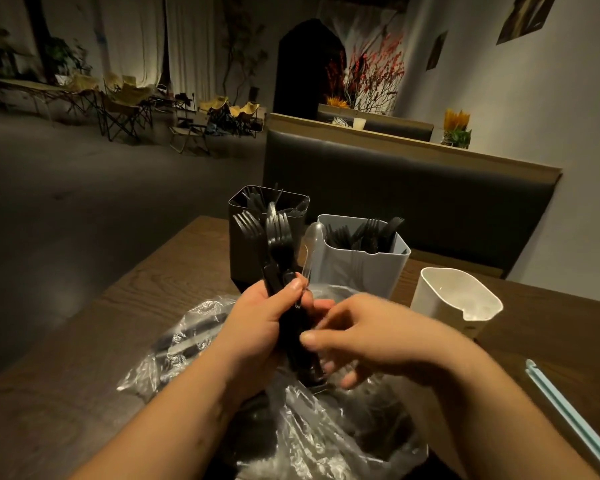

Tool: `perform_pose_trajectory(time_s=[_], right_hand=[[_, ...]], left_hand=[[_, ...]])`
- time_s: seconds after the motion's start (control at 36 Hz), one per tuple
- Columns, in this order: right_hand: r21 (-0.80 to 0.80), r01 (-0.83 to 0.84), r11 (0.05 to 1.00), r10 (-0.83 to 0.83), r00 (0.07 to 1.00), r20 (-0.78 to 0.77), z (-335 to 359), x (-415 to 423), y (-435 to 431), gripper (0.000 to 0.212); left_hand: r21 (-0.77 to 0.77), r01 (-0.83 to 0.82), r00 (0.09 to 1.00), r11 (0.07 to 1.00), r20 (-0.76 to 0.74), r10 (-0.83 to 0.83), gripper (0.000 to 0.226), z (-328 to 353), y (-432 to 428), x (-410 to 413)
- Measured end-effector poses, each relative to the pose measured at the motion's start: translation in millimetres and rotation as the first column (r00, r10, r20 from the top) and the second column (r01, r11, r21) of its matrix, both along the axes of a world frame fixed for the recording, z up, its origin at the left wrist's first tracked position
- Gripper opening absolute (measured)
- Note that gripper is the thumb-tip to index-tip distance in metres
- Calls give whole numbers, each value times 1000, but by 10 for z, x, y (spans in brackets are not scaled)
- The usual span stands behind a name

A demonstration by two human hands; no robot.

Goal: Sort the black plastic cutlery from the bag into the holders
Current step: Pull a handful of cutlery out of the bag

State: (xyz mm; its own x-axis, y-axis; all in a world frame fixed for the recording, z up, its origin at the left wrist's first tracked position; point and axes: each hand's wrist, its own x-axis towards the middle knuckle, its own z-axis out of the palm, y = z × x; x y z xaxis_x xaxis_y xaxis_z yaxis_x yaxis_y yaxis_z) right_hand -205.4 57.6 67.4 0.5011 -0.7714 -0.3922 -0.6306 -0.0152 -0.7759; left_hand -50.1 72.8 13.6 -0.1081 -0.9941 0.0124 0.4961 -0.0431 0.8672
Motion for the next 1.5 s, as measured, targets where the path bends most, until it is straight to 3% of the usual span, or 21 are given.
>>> perform_pose_trajectory(time_s=[0.11, 0.19, 0.25, 0.31, 0.36, 0.44, 0.53, 0.61, 0.67, 0.78, 0.94, 1.06, 1.25, 1.39, 1.44, 1.5], right_hand=[[-299, 154, 942, -159, 987, 7, 213, -80, 69, 38], [-546, 397, 738, -339, 917, 209, 144, -95, -53, 30], [-507, 518, 689, -358, 851, 383, 84, -93, -106, 26], [-408, 566, 717, -332, 791, 514, 50, -85, -115, 17], [-372, 572, 731, -316, 767, 558, 25, -93, -138, 7], [-299, 632, 715, -331, 682, 652, 98, -183, -181, 11], [-363, 744, 560, -353, 611, 709, 272, -449, -206, 10], [-536, 771, 345, -393, 637, 663, 383, -804, -266, 8], [-623, 728, 285, -471, 673, 570, 381, -1030, -350, 5], [-692, 655, 304, -637, 680, 365, 309, -1317, -506, 7], [-646, 561, 518, -721, 693, 25, 86, -1420, -684, 11], [-650, 491, 580, -723, 679, -133, 3, -1396, -735, 14], [-661, 363, 656, -728, 536, -427, -27, -1386, -764, 15], [-676, 312, 668, -713, 526, -463, 38, -1338, -723, 32], [-789, 276, 549, -747, 586, -315, 105, -1228, -638, 35], [-835, 333, 437, -662, 748, -48, 188, -975, -486, 25]], left_hand=[[-26, 12, 1000, 1000, 3, -12, 17, -16, 22, -54], [-15, 91, 996, 996, 14, -91, 18, -24, 72, -116], [-7, 124, 992, 992, 34, -124, 20, -37, 95, -153], [0, 137, 990, 991, 45, -137, 19, -65, 98, -175], [0, 126, 990, 992, 61, -126, 19, -84, 98, -186], [11, 106, 993, 994, 51, -106, 25, -90, 101, -196], [43, 89, 995, 995, 34, -91, 25, -88, 106, -188], [61, 86, 992, 994, 87, -92, 23, -99, 105, -183], [67, 80, 993, 995, 81, -85, 24, -104, 104, -193], [38, 74, 995, 997, 67, -77, 20, -107, 106, -232], [42, 67, 996, 997, 52, -69, 24, -104, 114, -236], [47, 50, 997, 998, 49, -53, 32, -99, 114, -242], [32, 44, 998, 999, 53, -45, 35, -90, 128, -236], [25, 66, 996, 997, 59, -68, 30, -83, 143, -239], [20, 58, 996, 998, 66, -59, 32, -83, 144, -238], [15, 33, 996, 999, 79, -34, 33, -95, 137, -237]])
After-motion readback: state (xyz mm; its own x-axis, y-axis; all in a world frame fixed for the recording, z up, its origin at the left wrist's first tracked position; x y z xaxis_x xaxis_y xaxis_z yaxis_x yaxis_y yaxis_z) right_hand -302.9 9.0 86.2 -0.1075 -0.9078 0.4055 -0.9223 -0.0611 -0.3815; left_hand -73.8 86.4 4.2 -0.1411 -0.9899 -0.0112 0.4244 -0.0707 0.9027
